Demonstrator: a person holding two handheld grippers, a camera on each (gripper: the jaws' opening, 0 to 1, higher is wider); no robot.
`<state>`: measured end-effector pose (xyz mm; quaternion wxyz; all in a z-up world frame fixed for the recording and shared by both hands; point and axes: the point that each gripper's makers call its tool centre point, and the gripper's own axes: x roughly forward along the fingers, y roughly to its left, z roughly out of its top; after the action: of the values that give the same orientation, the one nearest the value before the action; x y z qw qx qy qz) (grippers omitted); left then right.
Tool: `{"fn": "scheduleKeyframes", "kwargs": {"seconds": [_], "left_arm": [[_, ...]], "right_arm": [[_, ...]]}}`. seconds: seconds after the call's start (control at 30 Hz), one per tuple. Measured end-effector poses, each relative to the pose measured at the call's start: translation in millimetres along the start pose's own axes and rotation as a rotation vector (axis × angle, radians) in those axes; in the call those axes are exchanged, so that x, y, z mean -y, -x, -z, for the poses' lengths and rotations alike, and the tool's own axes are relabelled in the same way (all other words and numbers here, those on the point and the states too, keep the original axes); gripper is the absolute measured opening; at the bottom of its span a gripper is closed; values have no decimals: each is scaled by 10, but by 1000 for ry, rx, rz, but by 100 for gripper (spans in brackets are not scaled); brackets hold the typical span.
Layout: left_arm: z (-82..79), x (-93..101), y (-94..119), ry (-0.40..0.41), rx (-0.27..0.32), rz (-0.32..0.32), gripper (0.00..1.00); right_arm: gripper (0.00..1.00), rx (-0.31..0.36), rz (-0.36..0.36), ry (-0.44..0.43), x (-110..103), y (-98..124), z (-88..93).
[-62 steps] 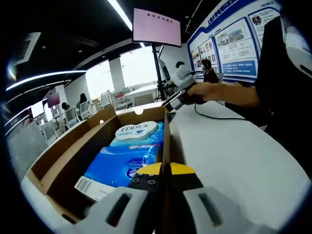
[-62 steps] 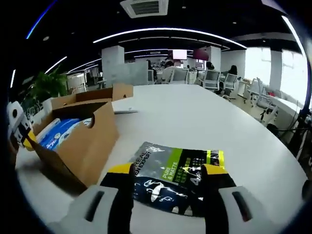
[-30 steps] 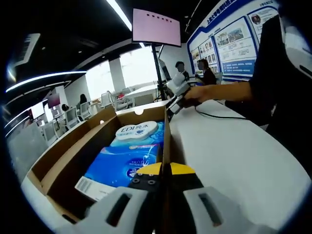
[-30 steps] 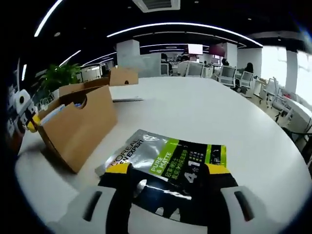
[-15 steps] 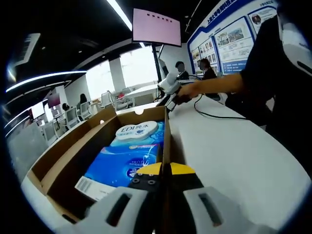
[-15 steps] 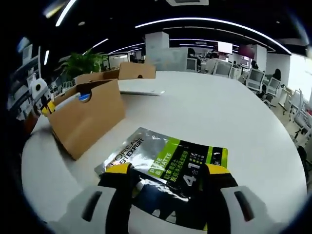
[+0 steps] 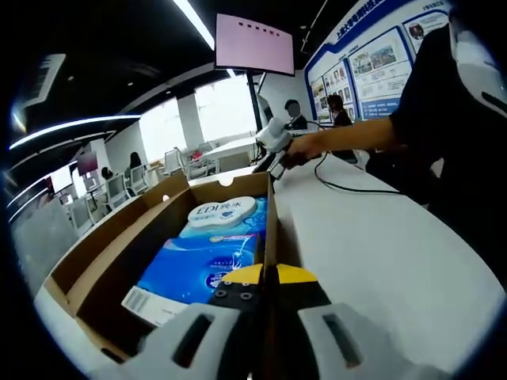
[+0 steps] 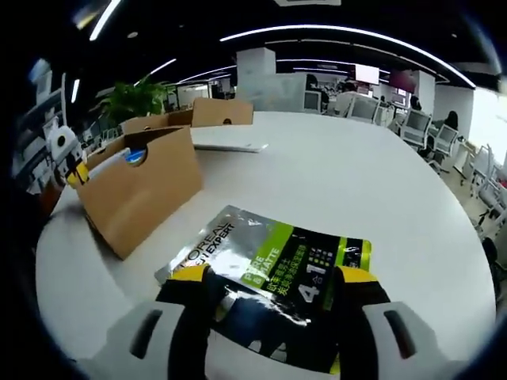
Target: Operate the shoe box by opening the lid, removing the specified soft item, and placing it in the target area until the item is outside and the box remains undamaged.
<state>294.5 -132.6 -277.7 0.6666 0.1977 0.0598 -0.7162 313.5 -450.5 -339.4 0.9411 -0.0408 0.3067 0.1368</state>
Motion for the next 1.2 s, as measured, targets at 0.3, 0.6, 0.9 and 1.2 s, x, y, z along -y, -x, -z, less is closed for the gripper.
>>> {"fn": "scheduleKeyframes", "kwargs": {"seconds": [0.3,0.6,0.9,1.2], "left_arm": [[0,4,2,-2,-2,-2,3],[-3,3,3,-2,-2,-3,3],[-5,0,-3,-2,-3,-4,4],[-8,13,-4,-8,-2,-5,4]], "right_arm": [[65,22,21,12,-134,213,-324],[66,23,46,94,-402,429,-788],[68,43,-11,190,-1043,525,-1422],[68,2,-17,171,-1470,289,-1675]]}}
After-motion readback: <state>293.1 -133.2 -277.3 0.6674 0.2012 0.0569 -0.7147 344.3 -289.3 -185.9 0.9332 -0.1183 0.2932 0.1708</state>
